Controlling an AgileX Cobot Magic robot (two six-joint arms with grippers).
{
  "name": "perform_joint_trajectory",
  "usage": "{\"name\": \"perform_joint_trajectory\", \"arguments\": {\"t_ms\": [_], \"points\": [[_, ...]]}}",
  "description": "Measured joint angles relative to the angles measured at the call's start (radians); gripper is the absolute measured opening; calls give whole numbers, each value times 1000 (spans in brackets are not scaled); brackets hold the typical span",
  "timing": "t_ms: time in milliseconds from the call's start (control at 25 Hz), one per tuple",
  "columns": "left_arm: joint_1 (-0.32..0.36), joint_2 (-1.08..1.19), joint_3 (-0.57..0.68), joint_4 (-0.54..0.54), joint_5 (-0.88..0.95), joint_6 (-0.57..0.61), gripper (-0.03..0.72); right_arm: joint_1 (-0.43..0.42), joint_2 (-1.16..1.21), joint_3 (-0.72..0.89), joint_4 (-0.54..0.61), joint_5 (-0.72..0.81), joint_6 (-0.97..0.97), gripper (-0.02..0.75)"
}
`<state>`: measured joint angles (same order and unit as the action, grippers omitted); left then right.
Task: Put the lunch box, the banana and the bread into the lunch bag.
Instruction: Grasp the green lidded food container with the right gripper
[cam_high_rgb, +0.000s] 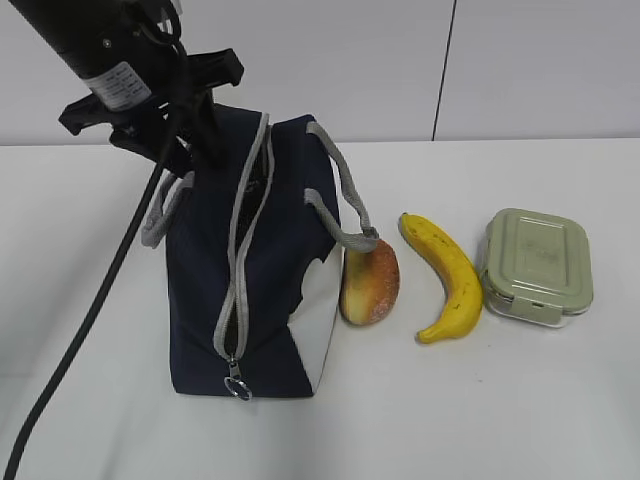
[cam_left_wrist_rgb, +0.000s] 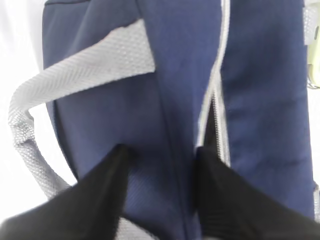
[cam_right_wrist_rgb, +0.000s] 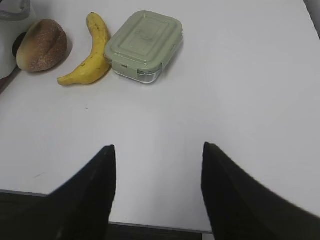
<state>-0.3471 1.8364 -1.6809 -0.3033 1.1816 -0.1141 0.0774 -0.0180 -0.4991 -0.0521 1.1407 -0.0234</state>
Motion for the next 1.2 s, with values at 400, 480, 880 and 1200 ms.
{"name": "perform_joint_trajectory", "arguments": {"t_ms": [400,480,880,1200], "points": [[0,0,0,0,-2,-2,3,0,0,0,0,0,0,424],[0,0,0,0,-8,-2,3,0,0,0,0,0,0,424],[0,0,0,0,-14,-2,3,0,0,0,0,0,0,424],[0,0,0,0,-16,-2,3,0,205,-8,-48,-11,41,424]]}}
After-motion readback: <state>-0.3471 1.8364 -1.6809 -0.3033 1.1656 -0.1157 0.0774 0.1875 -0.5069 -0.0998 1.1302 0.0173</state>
